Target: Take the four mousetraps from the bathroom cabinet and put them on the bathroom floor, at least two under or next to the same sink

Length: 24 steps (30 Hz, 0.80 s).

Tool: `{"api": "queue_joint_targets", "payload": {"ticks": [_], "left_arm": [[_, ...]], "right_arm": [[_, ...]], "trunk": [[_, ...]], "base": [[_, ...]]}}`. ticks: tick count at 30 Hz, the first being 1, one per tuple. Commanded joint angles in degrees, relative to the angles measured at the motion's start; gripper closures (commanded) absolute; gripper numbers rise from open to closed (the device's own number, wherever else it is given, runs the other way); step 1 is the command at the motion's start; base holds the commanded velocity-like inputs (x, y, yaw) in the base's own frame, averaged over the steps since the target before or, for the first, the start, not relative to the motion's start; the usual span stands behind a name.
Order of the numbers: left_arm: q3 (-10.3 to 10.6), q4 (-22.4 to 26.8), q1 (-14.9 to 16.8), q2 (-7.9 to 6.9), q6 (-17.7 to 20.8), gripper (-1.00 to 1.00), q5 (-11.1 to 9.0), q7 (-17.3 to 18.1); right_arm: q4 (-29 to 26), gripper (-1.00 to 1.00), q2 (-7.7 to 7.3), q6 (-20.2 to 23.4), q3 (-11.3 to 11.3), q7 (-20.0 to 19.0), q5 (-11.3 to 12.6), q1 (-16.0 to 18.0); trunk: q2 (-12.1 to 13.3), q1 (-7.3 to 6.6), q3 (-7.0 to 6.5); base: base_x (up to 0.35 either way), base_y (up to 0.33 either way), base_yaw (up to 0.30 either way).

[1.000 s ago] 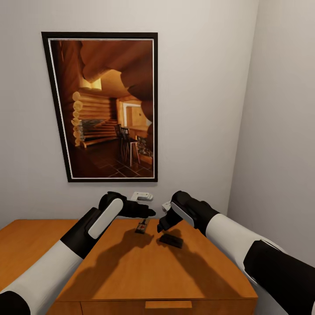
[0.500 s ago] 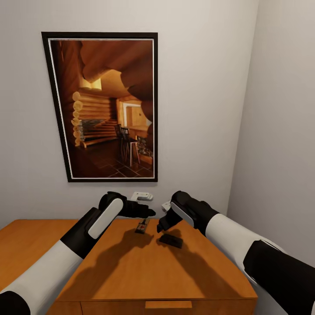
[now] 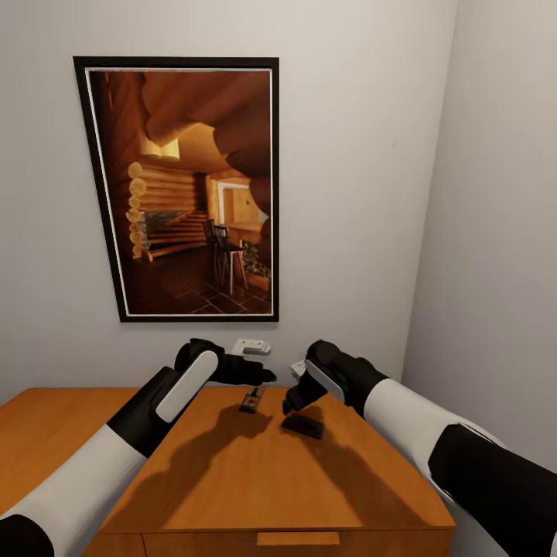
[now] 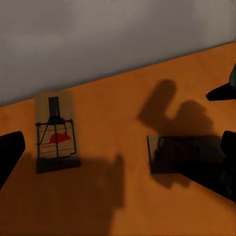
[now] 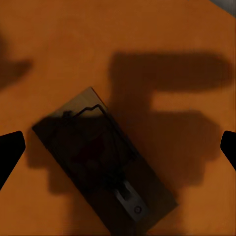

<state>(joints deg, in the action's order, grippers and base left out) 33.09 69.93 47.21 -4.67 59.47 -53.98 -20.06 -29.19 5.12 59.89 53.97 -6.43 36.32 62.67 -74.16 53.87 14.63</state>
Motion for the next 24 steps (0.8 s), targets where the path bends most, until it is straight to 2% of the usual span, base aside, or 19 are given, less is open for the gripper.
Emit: {"api": "queue_joint_targets", "payload": {"ticks": [1, 24], "left_arm": [[0.1, 0.1, 0.1, -0.04, 0.0, -1.00, -0.6, -0.6], [0.0, 0.4, 0.1, 0.01, 0.0, -1.00, -0.6, -0.6]], "right_arm": [[0.4, -1.00, 0.02, 0.1, 0.2, -0.6, -0.6, 0.1], [2.5, -1.00, 0.28, 0.1, 0.4, -0.6, -0.5, -0.2]], "trunk": [[-0.1, 0.00, 0.08], [-0.1, 0.00, 0.08]], "base": [[0.000, 0.000, 0.000], [0.000, 0.000, 0.000]]}}
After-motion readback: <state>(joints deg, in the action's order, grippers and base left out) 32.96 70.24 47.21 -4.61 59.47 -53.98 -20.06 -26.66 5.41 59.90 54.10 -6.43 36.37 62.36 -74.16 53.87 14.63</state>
